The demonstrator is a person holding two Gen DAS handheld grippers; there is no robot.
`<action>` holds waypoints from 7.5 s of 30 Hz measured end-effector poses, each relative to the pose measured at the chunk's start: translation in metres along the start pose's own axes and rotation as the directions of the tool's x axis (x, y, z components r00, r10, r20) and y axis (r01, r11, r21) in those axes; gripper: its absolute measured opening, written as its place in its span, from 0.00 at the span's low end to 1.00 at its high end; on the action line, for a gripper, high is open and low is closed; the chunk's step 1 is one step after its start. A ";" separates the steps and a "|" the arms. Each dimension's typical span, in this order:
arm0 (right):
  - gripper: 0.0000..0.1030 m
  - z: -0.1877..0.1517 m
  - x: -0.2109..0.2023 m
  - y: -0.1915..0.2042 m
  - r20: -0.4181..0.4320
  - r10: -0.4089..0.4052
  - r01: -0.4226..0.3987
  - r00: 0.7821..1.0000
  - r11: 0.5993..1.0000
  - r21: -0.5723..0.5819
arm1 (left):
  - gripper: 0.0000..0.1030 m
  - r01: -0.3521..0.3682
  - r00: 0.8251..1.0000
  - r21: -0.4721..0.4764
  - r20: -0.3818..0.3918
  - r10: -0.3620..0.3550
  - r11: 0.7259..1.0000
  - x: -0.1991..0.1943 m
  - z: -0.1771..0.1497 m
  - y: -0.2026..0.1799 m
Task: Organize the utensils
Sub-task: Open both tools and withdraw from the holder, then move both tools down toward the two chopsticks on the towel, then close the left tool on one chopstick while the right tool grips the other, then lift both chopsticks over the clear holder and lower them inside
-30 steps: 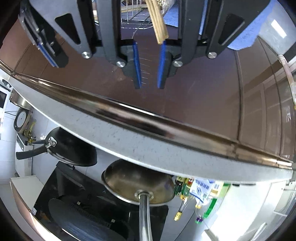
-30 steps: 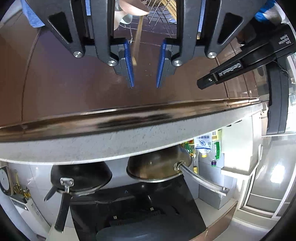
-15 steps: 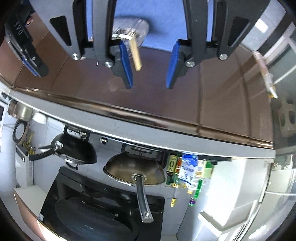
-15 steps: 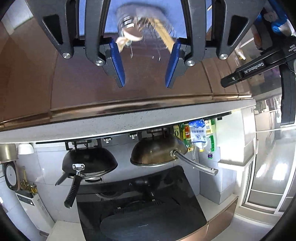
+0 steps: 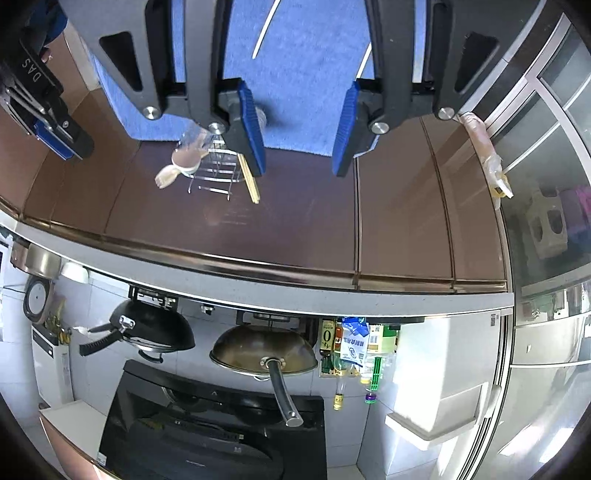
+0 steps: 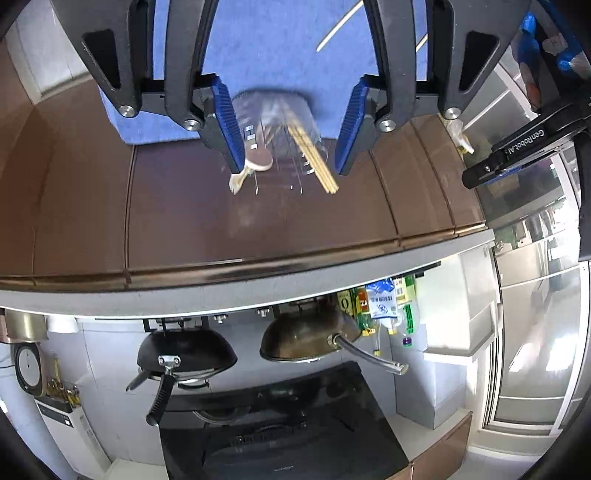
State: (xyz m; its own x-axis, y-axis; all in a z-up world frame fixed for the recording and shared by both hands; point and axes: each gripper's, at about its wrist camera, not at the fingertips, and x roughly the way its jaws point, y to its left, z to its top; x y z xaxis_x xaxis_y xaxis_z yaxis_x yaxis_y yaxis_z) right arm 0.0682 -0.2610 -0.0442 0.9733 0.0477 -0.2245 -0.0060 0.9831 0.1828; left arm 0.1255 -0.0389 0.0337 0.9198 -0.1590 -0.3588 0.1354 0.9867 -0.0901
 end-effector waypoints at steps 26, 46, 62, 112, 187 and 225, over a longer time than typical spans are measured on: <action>0.67 -0.025 -0.053 0.005 -0.025 -0.007 0.007 1.000 1.000 0.023 | 0.43 -0.032 0.999 0.025 -0.009 0.032 0.999 -0.045 -0.025 0.019; 0.67 -0.036 -0.053 0.000 -0.064 -0.017 0.019 0.998 0.999 0.033 | 0.51 -0.080 0.996 0.038 -0.025 0.081 0.996 -0.042 -0.033 0.029; 0.67 -0.044 -0.050 -0.002 -0.092 -0.014 0.017 0.996 0.999 0.033 | 0.51 -0.093 0.996 0.068 0.004 0.093 0.993 -0.039 -0.037 0.028; 0.60 -0.108 0.084 0.041 -0.455 0.005 -0.044 0.890 0.996 -0.074 | 0.51 -0.104 0.949 0.132 -0.284 0.138 0.986 0.104 -0.086 0.074; 0.05 -0.162 0.251 0.122 -0.850 -0.023 -0.321 0.526 0.920 -0.224 | 0.05 0.088 0.633 -0.033 -0.770 -0.081 0.996 0.230 -0.123 0.108; 0.05 -0.055 0.032 0.068 -0.412 0.295 -0.357 0.862 0.931 -0.080 | 0.05 0.269 0.852 -0.088 -0.442 -0.280 0.959 0.044 -0.038 0.057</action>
State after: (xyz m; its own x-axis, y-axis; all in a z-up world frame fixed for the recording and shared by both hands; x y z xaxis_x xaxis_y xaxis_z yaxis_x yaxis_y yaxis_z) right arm 0.0859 -0.1825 -0.0910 0.7424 0.4041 -0.5343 -0.3716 0.9120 0.1735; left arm 0.1598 0.0094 -0.0222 0.5831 -0.4267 -0.6913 0.3448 0.9005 -0.2651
